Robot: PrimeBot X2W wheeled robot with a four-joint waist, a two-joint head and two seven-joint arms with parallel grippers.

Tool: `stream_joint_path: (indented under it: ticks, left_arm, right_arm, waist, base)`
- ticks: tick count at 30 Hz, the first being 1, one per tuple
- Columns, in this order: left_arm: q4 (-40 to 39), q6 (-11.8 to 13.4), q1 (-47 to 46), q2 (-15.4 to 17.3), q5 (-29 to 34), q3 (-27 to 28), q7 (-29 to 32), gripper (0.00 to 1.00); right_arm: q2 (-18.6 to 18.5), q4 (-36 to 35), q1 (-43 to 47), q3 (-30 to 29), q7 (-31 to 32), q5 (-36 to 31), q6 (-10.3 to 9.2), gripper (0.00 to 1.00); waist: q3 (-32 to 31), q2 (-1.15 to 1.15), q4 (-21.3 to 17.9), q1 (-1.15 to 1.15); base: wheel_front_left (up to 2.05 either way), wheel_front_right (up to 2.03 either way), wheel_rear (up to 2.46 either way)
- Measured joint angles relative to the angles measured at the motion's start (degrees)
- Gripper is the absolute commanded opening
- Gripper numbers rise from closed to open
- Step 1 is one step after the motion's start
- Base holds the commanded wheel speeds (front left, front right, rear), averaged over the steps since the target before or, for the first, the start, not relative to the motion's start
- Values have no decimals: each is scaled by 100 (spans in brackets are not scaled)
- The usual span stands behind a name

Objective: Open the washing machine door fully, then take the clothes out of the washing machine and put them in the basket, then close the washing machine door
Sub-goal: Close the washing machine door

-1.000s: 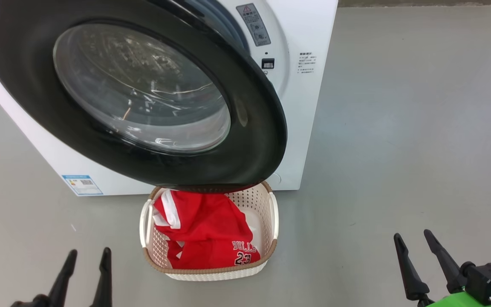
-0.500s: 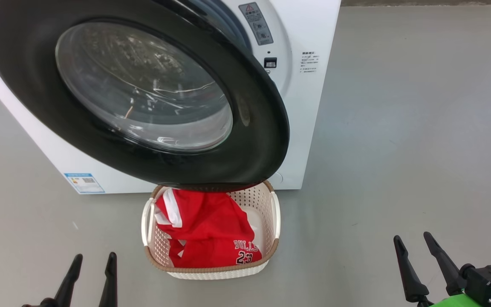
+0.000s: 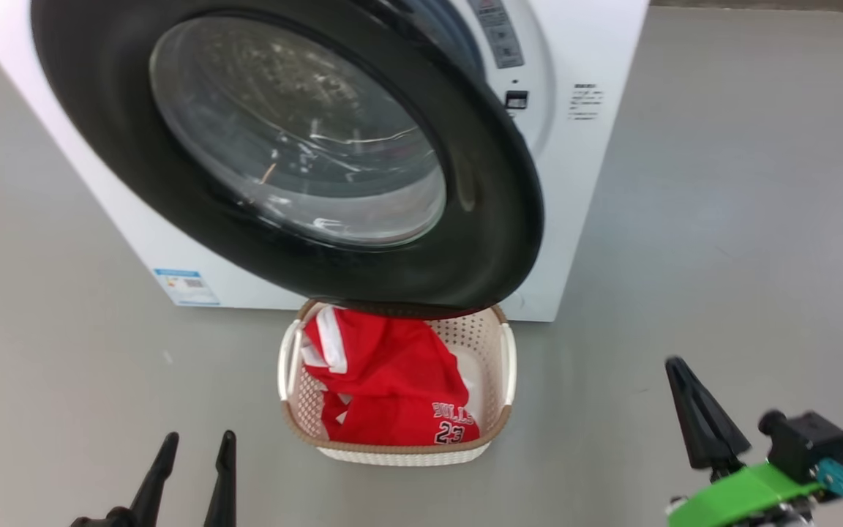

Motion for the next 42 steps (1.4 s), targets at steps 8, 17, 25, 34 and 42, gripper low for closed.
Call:
stream_joint_path:
  ticks: [8,17,25,34,42]
  left_arm:
    - [-5,-1,-183,-122,-1,-225,0,100]
    - [-13,0,-428,-135,-111,-379,0,100]
    - [-24,0,-517,-148,-277,-556,0,100]
    - [-57,-1,-811,-158,-492,-724,0,100]
    - [-92,-1,-981,-175,-643,-918,0,100]
  right_arm:
    - [15,250,-842,335,-1,14,0,0]
    - [-60,661,-1578,548,-1,15,0,0]
    - [-81,884,-1994,485,-1,15,0,0]
    - [-93,966,-2423,232,-1,15,8,0]
    - [-194,948,-2742,-156,-1,-2,10,0]
  waist:
    - [139,0,406,0]
    - [390,0,876,0]
    - [614,0,1166,0]
    - [973,0,1364,0]
    - [1252,0,1528,0]
  base:
    - [0,0,0]
    - [0,0,0]
    - [0,0,0]
    - [0,0,0]
    - [0,0,0]
